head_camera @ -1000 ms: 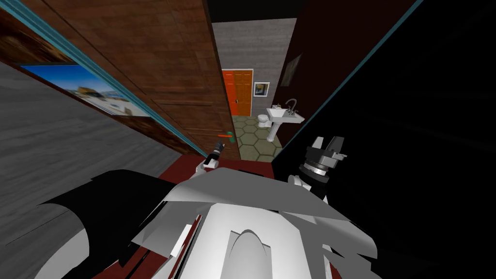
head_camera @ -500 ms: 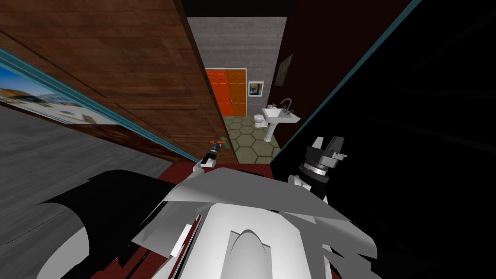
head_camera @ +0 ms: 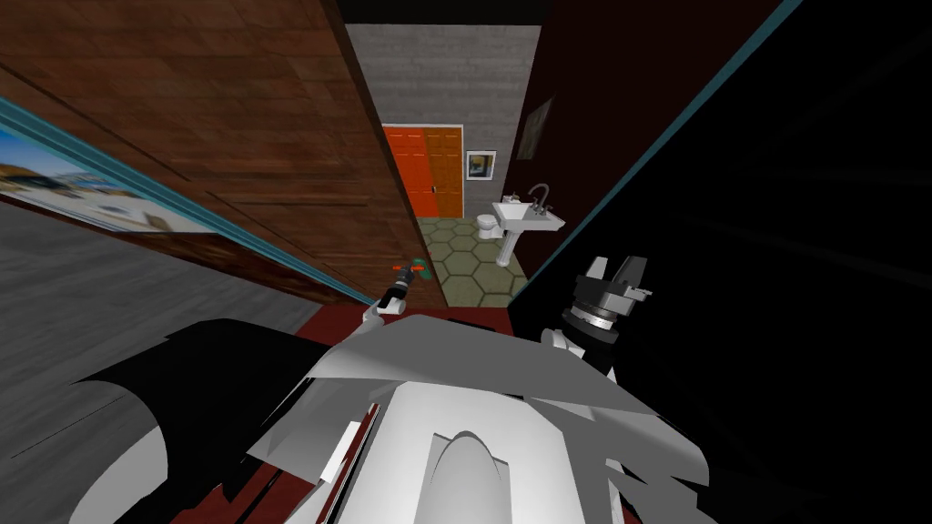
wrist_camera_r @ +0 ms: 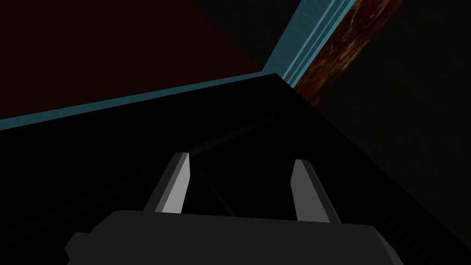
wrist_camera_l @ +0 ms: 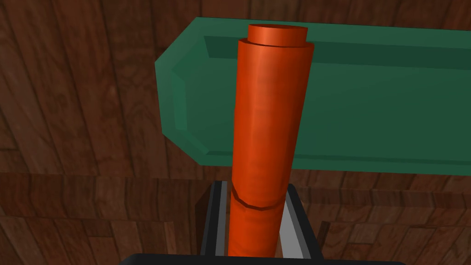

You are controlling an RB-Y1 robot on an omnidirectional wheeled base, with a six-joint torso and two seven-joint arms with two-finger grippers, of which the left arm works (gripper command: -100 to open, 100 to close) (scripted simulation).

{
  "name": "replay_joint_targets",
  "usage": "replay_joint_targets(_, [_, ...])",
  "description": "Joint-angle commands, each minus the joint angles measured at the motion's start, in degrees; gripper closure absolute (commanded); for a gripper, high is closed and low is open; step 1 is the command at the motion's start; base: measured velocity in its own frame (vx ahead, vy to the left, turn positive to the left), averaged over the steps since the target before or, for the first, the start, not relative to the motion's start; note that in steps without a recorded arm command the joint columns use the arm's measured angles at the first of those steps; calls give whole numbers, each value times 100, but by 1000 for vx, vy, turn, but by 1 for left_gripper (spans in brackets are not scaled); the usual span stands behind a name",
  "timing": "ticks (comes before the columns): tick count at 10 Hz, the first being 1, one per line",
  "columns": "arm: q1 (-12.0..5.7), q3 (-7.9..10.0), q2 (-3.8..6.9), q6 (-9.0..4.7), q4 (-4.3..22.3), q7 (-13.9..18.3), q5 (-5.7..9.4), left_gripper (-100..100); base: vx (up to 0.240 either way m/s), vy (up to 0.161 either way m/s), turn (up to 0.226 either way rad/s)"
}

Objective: Pull the door open

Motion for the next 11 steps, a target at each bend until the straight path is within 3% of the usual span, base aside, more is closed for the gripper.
replay_joint_targets(1, [3, -1, -2, -6, -5, 0, 0, 100, -9, -2, 4])
replay_joint_targets(2, [3, -1, -2, -6, -5, 0, 0, 100, 0, 0, 0])
replay_joint_targets(3, [114, -89, 115, -98, -37, 67, 38, 100, -117, 48, -158])
replay_joint_targets(5, [206, -161, 220, -188, -73, 127, 72, 100, -190, 65, -147])
replay_joint_targets(11, [636, -499, 705, -609, -243, 406, 232, 100, -219, 57, -166])
